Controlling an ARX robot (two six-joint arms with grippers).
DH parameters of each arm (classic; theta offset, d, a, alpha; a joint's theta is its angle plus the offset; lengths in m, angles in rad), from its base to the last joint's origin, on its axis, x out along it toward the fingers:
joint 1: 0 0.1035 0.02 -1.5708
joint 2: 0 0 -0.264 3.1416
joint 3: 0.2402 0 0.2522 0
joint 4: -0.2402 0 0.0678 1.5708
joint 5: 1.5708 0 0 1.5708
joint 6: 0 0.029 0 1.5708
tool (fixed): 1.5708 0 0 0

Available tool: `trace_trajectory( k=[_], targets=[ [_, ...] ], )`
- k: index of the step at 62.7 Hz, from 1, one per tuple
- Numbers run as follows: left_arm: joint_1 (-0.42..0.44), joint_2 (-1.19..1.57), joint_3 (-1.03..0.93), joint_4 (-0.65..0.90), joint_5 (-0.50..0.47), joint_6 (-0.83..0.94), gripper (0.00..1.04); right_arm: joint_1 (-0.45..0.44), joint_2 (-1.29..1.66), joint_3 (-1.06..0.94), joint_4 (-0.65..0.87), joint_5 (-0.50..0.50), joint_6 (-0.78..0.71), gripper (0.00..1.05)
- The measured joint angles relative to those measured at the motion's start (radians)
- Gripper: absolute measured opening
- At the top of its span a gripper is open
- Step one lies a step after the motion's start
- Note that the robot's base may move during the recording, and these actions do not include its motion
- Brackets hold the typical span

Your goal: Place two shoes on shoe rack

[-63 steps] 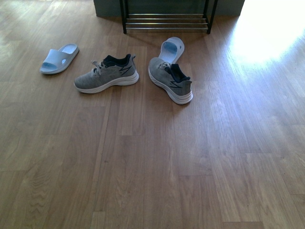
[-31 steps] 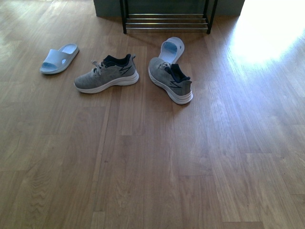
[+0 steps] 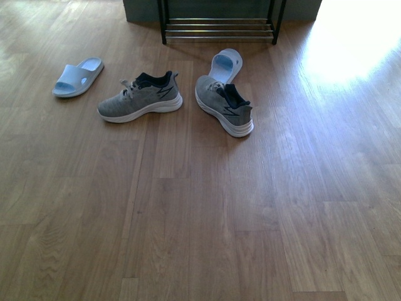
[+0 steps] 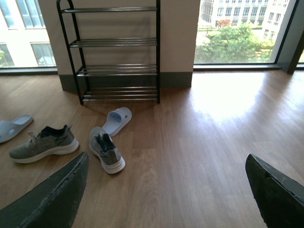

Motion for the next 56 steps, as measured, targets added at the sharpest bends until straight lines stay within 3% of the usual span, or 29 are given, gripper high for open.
trace_trajectory(
  k=[56],
  targets=[
    [0.0,0.0,0.0,0.0,0.0,0.0,0.95,0.0,0.0,0.0,0.0,0.0,0.0,0.96]
  ],
)
